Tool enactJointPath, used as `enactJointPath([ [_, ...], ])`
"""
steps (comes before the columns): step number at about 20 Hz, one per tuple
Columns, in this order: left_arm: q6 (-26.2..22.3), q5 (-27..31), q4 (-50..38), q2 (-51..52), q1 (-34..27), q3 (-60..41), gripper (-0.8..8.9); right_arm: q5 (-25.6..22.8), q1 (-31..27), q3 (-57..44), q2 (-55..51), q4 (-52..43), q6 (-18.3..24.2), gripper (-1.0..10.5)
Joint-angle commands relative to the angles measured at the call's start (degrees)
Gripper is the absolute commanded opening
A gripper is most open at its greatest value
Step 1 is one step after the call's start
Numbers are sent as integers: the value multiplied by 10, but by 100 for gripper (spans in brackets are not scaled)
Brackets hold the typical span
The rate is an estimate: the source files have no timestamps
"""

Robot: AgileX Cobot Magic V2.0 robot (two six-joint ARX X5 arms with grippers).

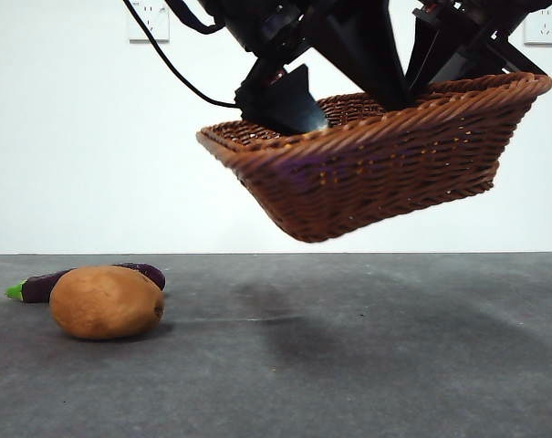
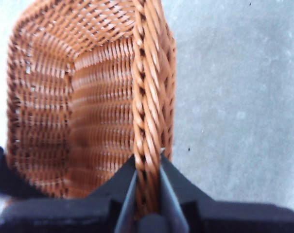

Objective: Help me put the vegetables on the table into the basket

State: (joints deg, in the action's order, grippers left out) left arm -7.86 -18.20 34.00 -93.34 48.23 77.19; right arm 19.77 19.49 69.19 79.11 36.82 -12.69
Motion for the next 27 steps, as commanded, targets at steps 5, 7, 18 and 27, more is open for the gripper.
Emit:
enactJointPath([
  [5,8,16,55,57,-16,0,473,-3,-8,-1,-1,-7,0,-12],
  [7,26,77,86,113,-34,0,473,-9,-14,-1,-1,-7,10,-12],
  [18,-294,101,283,148,-236,0,473,32,-39,-1,-1,18,87,-12],
  [27,-314,76,261,-11,-251,0,474,86,-102,0,-1,-4,104,-12],
])
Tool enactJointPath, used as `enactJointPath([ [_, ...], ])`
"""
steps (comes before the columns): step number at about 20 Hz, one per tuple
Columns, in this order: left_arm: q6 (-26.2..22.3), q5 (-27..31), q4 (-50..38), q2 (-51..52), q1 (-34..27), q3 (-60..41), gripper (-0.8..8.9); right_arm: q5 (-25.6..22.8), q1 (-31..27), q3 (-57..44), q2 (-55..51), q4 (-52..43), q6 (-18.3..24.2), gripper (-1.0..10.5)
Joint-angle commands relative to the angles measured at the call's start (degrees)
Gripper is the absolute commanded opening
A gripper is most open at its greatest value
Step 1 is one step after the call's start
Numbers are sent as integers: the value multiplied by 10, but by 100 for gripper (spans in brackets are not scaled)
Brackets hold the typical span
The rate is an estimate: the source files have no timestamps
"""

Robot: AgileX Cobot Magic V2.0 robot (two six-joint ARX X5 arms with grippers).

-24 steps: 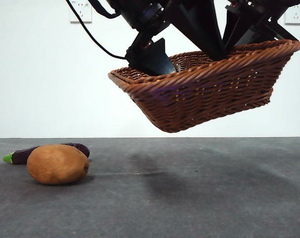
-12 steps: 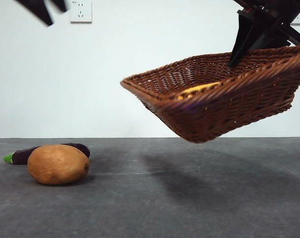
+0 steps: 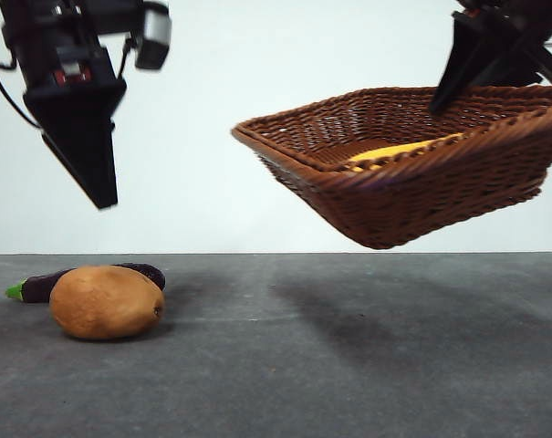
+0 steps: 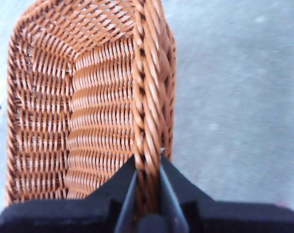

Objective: Help me put the vegetables on the table into the basket

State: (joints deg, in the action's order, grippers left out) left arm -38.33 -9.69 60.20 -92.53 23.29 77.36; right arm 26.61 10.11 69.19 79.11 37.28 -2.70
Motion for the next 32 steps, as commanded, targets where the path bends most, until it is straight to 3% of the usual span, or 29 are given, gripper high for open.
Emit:
enactJointPath([
  [1,-9,-10,-1,-30,-1,-2,474,25,-15,0,-1,-9,5,-12],
  [22,-22,-8,-41,-144,-1,-4,466,49,-35,0,-1,-29,16,-12],
  [23,-22,-8,-46,-144,-1,-4,449,49,-35,0,-1,-29,16,-12],
  [26,-11,-9,-48,-144,-1,-5,152,49,-35,0,-1,-29,16,-12],
  [27,-6,-12,-47,-144,-2,-5,103,49,-35,0,-1,-29,15,-12],
  [32,9,-28,-30,-144,-3,-5,67,49,-35,0,-1,-25,15,-12],
])
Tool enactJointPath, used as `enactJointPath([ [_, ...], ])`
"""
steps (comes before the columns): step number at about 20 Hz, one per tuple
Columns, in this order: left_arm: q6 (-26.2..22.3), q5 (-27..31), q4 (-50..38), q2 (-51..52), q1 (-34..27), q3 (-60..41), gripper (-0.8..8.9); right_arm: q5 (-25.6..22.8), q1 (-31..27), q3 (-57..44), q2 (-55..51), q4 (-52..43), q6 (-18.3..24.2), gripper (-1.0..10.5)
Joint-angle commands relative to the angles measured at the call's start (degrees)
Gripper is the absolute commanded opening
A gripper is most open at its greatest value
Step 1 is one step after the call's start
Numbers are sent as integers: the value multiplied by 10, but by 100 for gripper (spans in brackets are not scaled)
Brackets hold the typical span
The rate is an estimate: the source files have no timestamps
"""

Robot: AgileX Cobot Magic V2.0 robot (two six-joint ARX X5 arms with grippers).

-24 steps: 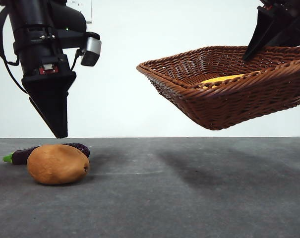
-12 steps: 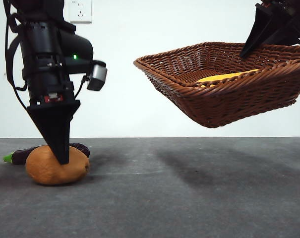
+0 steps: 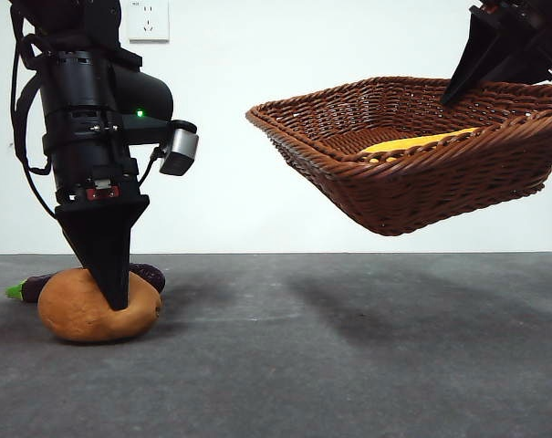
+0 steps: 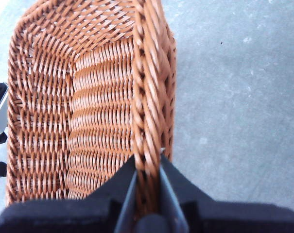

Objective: Help me put the vegetables on the table into the basket

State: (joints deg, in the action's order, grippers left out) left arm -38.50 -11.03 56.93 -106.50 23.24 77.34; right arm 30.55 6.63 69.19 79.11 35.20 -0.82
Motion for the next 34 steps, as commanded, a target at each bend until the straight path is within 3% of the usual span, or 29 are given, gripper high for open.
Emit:
enactJointPath([
  [1,16,-19,2,-4,-2,-5,14,10,0,0,-1,-3,-3,-12],
  [8,57,-25,8,46,-5,-5,-6,-21,0,-1,-1,33,-3,-12],
  [15,122,-105,7,254,7,-5,-6,-40,2,-6,7,67,-10,-12],
  [17,147,-106,3,312,23,-5,-6,-39,6,-21,13,63,-24,-12],
  [21,214,-104,-36,379,92,-5,-6,-26,37,-96,14,-11,-90,-12],
  [28,248,-52,-87,289,211,-5,-6,-24,132,-127,14,-108,-188,-12],
  [34,241,-37,-125,145,233,-5,-6,-24,167,-127,14,-120,-202,-12],
])
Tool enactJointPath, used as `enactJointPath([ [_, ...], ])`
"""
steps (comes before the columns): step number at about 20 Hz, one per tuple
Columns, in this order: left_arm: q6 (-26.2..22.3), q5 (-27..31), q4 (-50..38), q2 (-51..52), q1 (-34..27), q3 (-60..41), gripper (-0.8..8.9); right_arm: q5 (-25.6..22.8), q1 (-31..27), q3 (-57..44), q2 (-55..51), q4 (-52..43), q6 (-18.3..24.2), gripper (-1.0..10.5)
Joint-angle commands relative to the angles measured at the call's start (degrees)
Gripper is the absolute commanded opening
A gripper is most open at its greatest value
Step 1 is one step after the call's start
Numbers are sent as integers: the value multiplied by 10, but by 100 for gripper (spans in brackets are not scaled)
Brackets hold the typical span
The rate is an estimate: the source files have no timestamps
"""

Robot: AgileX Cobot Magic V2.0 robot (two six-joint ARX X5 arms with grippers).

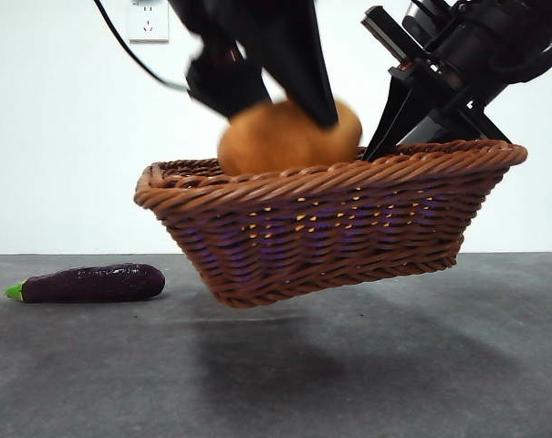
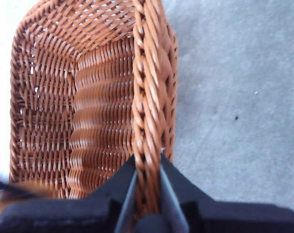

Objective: Help me put the vegetables on the table into the basket

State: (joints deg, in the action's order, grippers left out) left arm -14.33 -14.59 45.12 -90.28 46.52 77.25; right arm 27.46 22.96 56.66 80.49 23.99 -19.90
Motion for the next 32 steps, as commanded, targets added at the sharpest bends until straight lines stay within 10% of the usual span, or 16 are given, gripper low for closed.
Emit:
enactJointPath([
  [1,0,-2,-10,-32,1,-4,-7,7,3,-1,0,-8,-11,-12],
  [5,9,-4,-11,-61,1,-4,46,6,3,-1,0,-9,-6,-12],
  [8,28,-4,-10,-60,-1,-4,535,6,3,-1,0,-8,3,-12],
  [19,19,-2,21,70,-58,-3,535,2,2,-1,0,6,22,-12],
  [24,-104,99,24,171,-185,-3,535,9,-6,13,-6,37,45,-12],
  [32,-242,32,-34,54,-360,-3,535,17,-42,153,-17,204,132,-12],
])
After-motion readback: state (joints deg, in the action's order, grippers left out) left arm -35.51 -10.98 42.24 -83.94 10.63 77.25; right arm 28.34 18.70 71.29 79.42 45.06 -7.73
